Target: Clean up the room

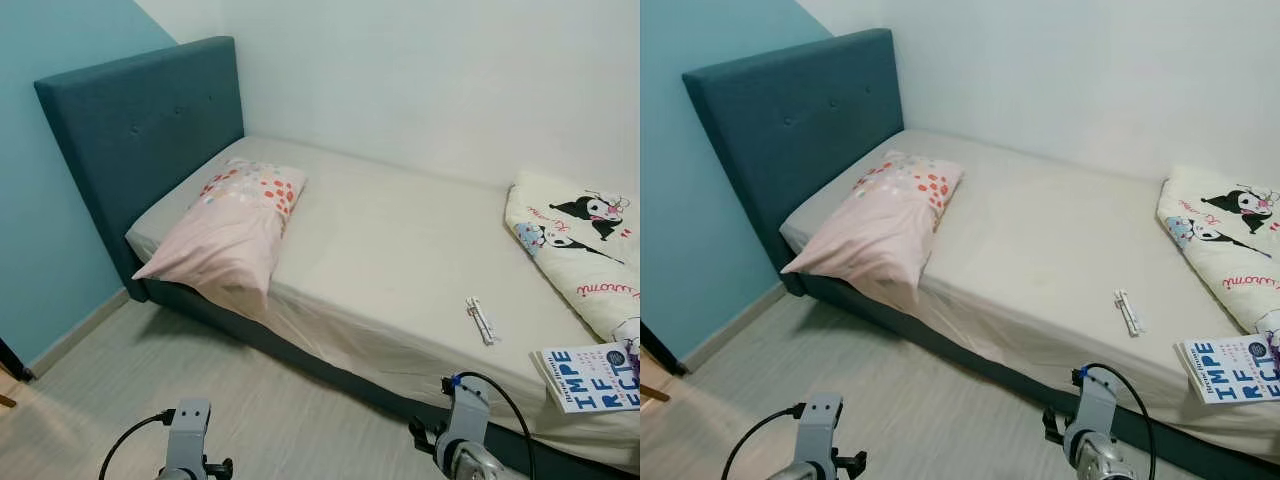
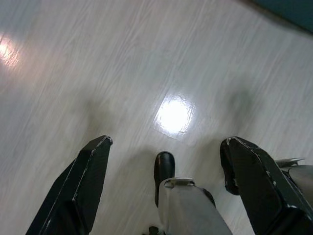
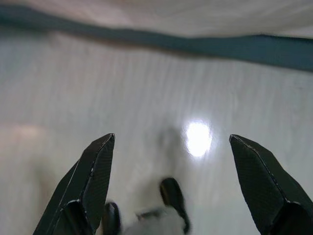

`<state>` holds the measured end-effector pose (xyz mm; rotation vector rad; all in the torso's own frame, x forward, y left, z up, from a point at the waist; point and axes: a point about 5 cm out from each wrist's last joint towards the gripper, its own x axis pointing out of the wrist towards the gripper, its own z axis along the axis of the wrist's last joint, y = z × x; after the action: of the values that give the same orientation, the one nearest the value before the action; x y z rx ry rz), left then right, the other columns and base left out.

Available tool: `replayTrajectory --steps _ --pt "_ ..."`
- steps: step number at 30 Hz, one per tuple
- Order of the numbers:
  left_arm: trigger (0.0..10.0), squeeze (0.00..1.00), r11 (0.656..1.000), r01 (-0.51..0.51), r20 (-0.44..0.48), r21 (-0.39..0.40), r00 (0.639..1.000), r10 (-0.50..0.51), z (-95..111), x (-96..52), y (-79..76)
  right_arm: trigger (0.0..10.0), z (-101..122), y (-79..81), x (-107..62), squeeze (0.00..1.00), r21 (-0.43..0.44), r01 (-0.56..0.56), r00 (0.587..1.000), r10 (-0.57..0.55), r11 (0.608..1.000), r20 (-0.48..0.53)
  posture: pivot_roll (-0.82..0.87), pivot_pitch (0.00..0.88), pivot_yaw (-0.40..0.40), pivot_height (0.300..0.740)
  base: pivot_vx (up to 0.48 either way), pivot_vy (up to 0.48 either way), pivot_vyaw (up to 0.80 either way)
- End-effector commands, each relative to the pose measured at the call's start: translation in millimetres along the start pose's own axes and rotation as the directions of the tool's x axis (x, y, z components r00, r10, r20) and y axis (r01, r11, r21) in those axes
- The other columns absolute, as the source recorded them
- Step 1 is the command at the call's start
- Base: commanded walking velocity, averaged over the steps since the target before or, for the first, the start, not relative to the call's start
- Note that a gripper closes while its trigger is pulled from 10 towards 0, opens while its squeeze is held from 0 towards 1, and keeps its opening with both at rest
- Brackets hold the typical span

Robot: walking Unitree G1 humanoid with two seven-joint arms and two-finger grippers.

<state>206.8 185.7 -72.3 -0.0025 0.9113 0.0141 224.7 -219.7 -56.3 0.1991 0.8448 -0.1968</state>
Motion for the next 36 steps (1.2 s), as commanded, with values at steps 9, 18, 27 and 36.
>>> replayTrajectory --steps 9,18,27,36 --pt "10.0 0.00 1.000 -0.013 -0.061 0.005 0.998 0.013 -28.9 -6.5 7.9 10.0 -57.7 -29.2 -15.8 0.00 -0.112 0.048 0.986 -0.065 0.993 -0.154 -0.10 0.000 -0.055 0.740 0.000 0.000 0.00" --pt "10.0 0.00 0.998 -0.005 -0.040 -0.055 0.999 0.003 -25.3 -6.5 11.7 10.0 -67.8 -39.1 -21.4 0.00 -0.137 0.026 0.983 -0.050 0.990 -0.174 -0.11 0.000 -0.057 0.740 0.167 0.000 0.07" --pt "10.0 0.00 0.995 0.016 0.120 -0.095 0.993 -0.005 23.9 0.9 6.2 10.0 -37.1 -28.3 -11.5 0.00 -0.187 0.005 0.995 -0.023 0.982 -0.095 -0.10 0.000 -0.062 0.740 0.395 0.000 0.47" --pt "10.0 0.00 0.994 0.085 0.296 -0.064 0.953 -0.062 77.6 1.6 -1.2 10.0 20.0 -2.5 -0.5 0.00 -0.195 -0.047 0.994 0.065 0.980 0.089 -0.10 0.000 -0.049 0.740 0.430 0.000 0.00"
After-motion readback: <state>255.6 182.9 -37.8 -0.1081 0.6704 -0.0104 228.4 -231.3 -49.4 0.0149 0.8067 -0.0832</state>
